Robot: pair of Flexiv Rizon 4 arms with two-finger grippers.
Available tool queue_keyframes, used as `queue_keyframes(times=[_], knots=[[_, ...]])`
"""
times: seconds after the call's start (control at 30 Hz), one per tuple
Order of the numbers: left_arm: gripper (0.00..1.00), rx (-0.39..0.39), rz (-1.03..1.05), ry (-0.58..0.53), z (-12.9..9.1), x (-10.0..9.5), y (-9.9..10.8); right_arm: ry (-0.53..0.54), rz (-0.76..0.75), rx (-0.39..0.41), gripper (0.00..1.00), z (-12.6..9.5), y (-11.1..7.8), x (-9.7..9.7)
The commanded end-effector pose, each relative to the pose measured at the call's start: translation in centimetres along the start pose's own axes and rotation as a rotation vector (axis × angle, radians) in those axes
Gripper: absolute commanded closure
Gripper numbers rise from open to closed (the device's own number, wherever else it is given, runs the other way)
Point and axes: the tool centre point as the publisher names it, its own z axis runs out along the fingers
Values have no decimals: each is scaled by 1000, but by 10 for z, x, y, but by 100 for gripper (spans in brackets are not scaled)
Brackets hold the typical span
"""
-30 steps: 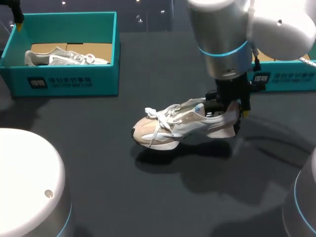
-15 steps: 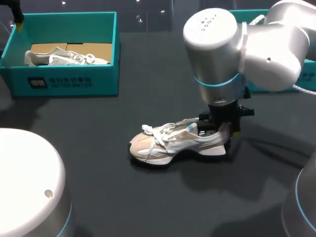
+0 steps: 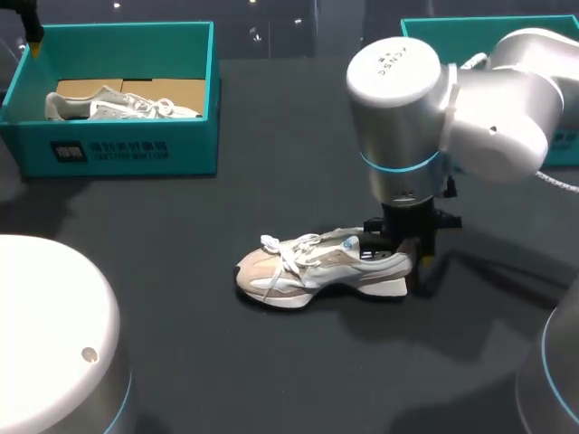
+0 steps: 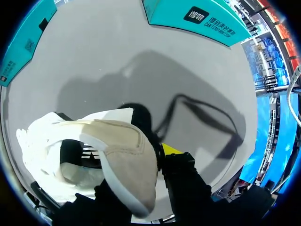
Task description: Take the shoe out of the shoebox, open the shoe tongue, remove and reinsert the insole, then place the shoe into the shoebox
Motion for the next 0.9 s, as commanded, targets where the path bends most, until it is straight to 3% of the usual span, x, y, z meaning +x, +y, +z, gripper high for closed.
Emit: queue_keyframes(times=[0.03, 0.9], knots=[[0, -3, 1, 2, 0, 0, -2, 15, -9, 13, 100, 7, -1, 3], [0, -3, 1, 2, 0, 0, -2, 76, -68, 64, 100, 35, -15, 30]])
